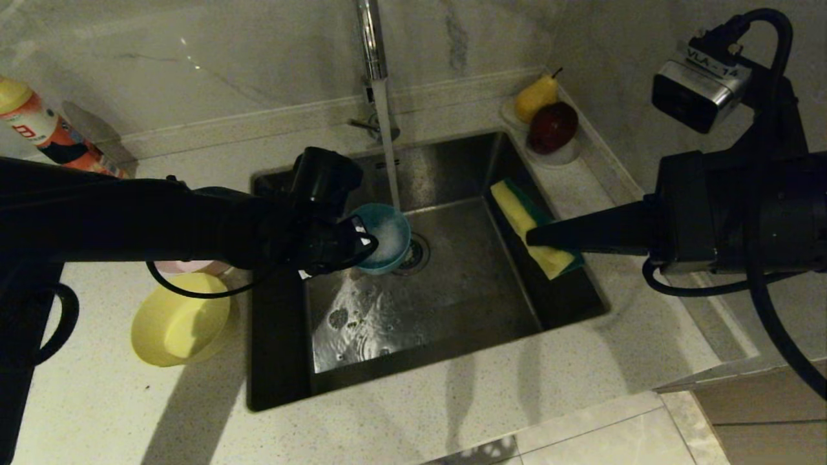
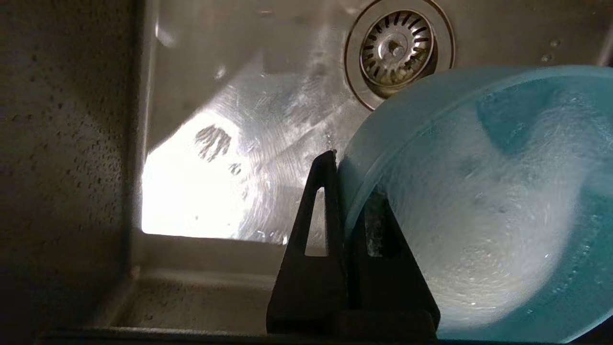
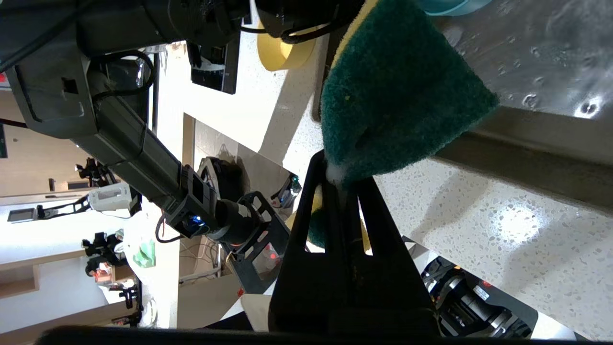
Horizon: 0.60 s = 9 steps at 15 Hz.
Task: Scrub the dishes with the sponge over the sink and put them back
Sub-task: Rinse the bowl
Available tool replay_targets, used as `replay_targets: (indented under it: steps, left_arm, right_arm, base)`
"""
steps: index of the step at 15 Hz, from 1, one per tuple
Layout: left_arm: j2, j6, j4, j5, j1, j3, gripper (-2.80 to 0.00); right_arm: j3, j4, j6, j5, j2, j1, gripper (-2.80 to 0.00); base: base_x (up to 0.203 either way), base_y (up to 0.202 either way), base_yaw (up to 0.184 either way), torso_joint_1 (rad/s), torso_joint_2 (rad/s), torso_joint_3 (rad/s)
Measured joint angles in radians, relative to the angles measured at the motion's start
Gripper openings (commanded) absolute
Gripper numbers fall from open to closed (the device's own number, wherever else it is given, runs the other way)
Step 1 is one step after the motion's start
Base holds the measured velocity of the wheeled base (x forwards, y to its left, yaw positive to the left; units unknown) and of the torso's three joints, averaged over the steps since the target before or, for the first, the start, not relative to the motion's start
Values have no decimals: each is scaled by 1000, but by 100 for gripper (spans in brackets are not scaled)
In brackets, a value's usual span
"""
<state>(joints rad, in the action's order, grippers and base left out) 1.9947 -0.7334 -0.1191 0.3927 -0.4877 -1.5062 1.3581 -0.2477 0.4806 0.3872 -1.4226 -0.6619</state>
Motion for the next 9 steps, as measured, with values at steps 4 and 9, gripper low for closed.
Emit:
replay_targets:
  steps: [4,9]
  left_arm:
    - [-46,7,16,14,0,33,-280]
    - [-150,86,151,58,29,102,-280]
  right_arm:
    - [-4,-1,2,-1,3,1,-280]
    - [-5,-1,2,-3,3,1,-280]
  base:
    - [0,0,0,0,0,0]
    - [0,0,0,0,0,0]
